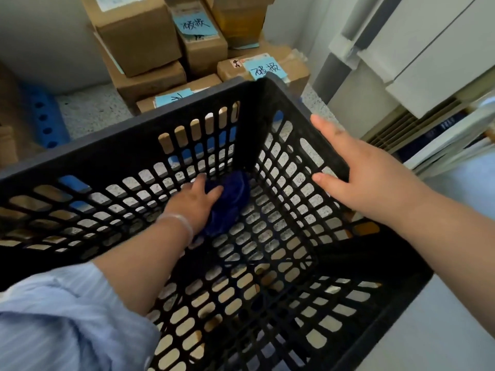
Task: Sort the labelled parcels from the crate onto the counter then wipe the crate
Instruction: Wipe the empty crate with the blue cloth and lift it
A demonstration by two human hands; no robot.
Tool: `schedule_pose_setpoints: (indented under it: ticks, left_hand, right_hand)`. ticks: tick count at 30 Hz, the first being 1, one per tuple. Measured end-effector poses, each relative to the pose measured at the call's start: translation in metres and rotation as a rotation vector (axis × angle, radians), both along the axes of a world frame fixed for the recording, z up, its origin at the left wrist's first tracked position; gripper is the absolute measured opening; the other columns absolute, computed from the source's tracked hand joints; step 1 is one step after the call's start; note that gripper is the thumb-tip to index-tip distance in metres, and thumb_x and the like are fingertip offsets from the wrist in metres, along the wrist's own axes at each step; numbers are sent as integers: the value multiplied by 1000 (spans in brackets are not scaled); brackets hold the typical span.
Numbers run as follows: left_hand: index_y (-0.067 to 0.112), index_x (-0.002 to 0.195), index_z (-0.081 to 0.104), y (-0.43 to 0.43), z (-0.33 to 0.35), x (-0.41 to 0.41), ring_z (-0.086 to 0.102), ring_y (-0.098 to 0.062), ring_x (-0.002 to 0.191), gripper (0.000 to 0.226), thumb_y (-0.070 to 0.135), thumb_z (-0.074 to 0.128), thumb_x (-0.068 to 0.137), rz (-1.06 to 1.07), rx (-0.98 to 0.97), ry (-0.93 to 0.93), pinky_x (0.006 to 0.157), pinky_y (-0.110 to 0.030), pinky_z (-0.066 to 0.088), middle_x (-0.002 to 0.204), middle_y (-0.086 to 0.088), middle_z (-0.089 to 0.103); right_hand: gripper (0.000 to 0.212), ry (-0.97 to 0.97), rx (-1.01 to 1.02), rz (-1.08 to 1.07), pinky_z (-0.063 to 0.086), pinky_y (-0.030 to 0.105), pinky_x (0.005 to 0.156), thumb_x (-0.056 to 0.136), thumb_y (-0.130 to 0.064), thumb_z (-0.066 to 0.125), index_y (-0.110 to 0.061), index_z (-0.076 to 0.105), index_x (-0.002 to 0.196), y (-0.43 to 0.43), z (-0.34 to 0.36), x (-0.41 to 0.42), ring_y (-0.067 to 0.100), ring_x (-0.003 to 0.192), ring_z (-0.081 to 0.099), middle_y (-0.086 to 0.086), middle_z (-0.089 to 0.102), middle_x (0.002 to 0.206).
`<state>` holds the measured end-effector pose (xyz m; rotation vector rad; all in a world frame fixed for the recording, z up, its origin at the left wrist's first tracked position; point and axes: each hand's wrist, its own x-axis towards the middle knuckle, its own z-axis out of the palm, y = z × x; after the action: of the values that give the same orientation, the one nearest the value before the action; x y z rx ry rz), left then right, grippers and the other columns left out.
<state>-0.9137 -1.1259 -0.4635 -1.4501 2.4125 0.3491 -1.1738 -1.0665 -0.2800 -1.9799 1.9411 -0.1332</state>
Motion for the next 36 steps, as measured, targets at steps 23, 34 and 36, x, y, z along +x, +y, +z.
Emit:
schedule_pose_setpoints:
  ticks: [23,34,36]
  left_hand:
    - [35,134,32,94,-8,-38,48,-22,114,47,28,58,95,-678,302,412,92,-33,45,136,3,21]
    - [28,149,28,-5,-5,-59,37,-38,129,59,11,46,96,321,57,328,108,-43,38,153,-13,17]
    - [24,149,26,13,-1,-77,34,-37,130,62,10,51,95,288,60,277,107,-43,38,153,-13,15]
  right_hand:
    - [72,82,-35,-5,43,31,78,98,-44,51,-48,3,152,1,2,5,12,91,51,0,61,123]
    - [56,23,-46,-16,51,41,88,101,-46,31,-49,7,152,-1,2,3,17,100,61,2,64,120]
    - [55,3,-38,-9,51,41,89,102,-45,30,-48,8,153,0,3,3,18,102,61,3,64,120]
